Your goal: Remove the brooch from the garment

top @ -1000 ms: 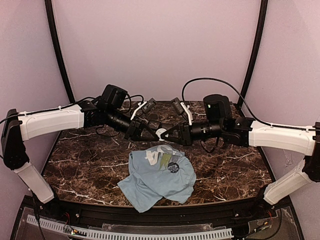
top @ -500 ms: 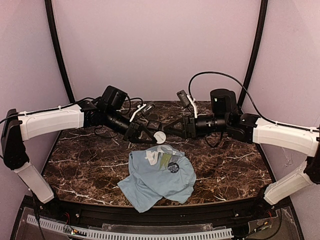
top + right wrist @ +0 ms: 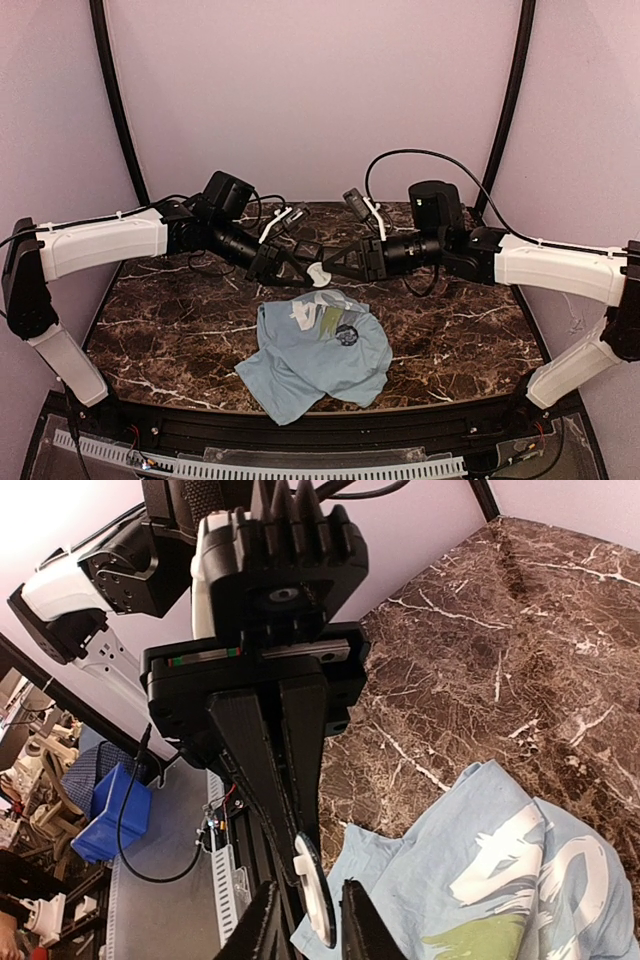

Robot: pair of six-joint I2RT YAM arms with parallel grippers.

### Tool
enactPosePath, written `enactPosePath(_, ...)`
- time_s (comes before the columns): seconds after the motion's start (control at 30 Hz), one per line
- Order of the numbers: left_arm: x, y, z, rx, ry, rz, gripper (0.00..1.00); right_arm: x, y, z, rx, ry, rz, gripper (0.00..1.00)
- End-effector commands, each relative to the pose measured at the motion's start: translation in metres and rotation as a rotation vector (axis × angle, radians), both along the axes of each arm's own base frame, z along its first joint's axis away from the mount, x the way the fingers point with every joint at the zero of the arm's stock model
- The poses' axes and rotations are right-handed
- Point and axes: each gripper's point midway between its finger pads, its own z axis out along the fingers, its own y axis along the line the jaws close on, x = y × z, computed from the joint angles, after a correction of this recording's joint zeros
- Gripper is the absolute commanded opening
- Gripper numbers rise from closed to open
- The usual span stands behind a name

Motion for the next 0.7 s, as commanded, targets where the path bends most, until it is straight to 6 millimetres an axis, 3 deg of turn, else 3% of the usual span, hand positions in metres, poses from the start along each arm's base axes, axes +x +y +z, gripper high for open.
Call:
enactPosePath(0.0, -0.005, 0.002, 0.007, -0.015, -0.012, -0.015, 0.01, 0.000, 0.005, 0.010, 0.024, -0.009, 0.034, 0.17)
enactPosePath(0.6, 0.002, 0.002, 0.004, 0.009, -0.027, 0.024, 0.01, -0.002, 0.008, 0.010, 0.026, -0.017, 0.054, 0.00)
enactPosePath(0.63, 0.003, 0.003, 0.004, 0.014, -0.029, 0.031, 0.03, -0.002, 0.007, 0.011, 0.027, -0.020, 0.051, 0.00)
enactPosePath(0.67, 0.005, 0.003, 0.003, 0.023, -0.037, 0.045, 0.12, -0.001, 0.007, 0.012, 0.028, -0.025, 0.048, 0.00)
